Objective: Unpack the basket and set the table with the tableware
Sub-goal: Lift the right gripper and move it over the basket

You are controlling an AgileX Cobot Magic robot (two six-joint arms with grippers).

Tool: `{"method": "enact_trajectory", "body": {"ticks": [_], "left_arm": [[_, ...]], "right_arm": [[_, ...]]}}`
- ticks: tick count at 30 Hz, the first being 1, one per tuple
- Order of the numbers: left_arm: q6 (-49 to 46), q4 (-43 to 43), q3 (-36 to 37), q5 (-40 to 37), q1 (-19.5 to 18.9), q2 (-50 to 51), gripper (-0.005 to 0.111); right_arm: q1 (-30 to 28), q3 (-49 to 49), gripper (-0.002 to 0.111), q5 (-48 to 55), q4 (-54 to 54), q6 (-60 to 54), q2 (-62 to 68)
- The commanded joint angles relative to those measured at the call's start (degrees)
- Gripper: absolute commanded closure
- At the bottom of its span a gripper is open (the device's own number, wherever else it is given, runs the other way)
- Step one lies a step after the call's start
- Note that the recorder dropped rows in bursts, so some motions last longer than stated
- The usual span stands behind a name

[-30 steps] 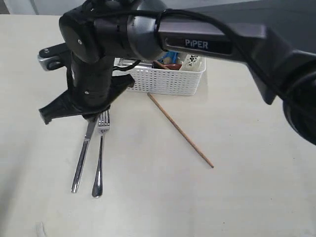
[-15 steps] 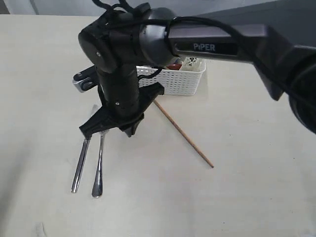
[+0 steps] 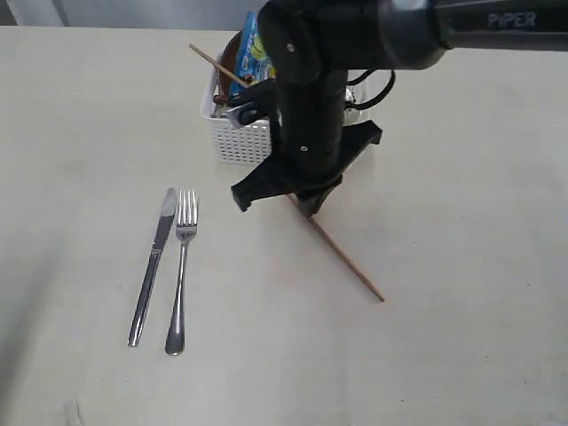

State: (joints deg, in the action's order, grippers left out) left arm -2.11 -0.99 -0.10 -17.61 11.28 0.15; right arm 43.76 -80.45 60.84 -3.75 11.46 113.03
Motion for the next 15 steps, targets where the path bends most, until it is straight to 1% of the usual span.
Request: {"method": "enact_trajectory", "body": {"ticks": [1,4,9,12,15], "left_arm": [[0.2,-0.3,0.1,0.5,0.0,-0.2,0.107],[0.2,-0.3,0.1,0.5,0.0,-0.2,0.107],[0.2,-0.3,0.1,0.5,0.0,-0.2,0.107],[0.2,-0.3,0.1,0.5,0.0,-0.2,0.107],[0.2,-0.3,0.1,0.5,0.0,-0.2,0.107]], "right_arm": [[-2.5,2.4,0.109,-3.7,0.1,-2.5,-4.2],[-3.6,2.5,0.109,-6.5,0.2,-3.5,-6.4],[-3.7,2.4,0.109,-11.9,-2.3,-3.3,-9.7],[-5.4,1.3,0.109,-15.3,-2.4,-0.3,-10.6],[-7.8,-1.1,0.109,-15.9,-2.2,1.6,-10.6]]}}
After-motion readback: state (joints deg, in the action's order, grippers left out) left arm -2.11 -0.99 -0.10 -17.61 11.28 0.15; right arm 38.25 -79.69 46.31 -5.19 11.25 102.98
